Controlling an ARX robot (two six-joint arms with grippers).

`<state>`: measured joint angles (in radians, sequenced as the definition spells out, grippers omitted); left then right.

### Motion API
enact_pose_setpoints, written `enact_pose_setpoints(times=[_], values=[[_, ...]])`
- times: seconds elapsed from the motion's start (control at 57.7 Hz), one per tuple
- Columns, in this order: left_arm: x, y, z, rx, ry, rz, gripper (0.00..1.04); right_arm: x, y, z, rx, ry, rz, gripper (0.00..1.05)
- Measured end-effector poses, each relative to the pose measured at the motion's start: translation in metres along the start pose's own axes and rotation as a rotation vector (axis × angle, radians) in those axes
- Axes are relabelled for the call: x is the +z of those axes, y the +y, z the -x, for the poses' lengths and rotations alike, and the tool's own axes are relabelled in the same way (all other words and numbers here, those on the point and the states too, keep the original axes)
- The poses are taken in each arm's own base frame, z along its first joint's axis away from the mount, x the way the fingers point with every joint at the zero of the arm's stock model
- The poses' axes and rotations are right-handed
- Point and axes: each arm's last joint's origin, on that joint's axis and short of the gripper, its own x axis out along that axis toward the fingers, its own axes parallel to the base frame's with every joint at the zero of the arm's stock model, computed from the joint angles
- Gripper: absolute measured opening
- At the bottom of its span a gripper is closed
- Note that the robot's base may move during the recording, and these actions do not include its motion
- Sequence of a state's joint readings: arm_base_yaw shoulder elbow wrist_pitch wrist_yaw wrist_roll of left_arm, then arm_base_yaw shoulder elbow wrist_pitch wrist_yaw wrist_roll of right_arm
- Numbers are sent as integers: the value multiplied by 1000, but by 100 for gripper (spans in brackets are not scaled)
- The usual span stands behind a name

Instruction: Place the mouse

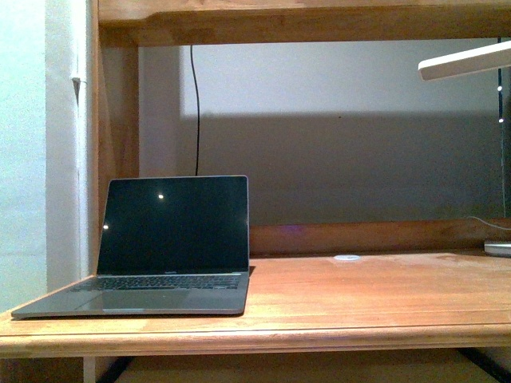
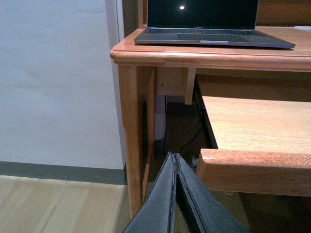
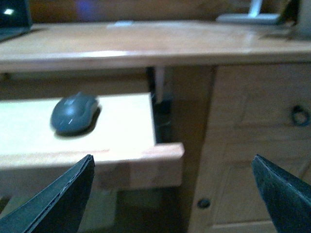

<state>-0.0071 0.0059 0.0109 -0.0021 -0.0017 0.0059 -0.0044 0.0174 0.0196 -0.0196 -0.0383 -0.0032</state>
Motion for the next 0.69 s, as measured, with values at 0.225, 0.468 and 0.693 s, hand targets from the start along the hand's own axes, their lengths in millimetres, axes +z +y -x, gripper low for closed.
enact_pose_setpoints(times=[0.225, 0.468, 0.693], values=[[0, 0, 0, 0, -1, 0, 3, 49, 47, -53, 154, 19, 59, 97], [0, 0, 0, 0, -1, 2, 39, 51, 100, -122, 195, 150, 169, 97], [0, 0, 0, 0, -1, 2, 76, 48, 120, -169, 156, 207, 265, 97]])
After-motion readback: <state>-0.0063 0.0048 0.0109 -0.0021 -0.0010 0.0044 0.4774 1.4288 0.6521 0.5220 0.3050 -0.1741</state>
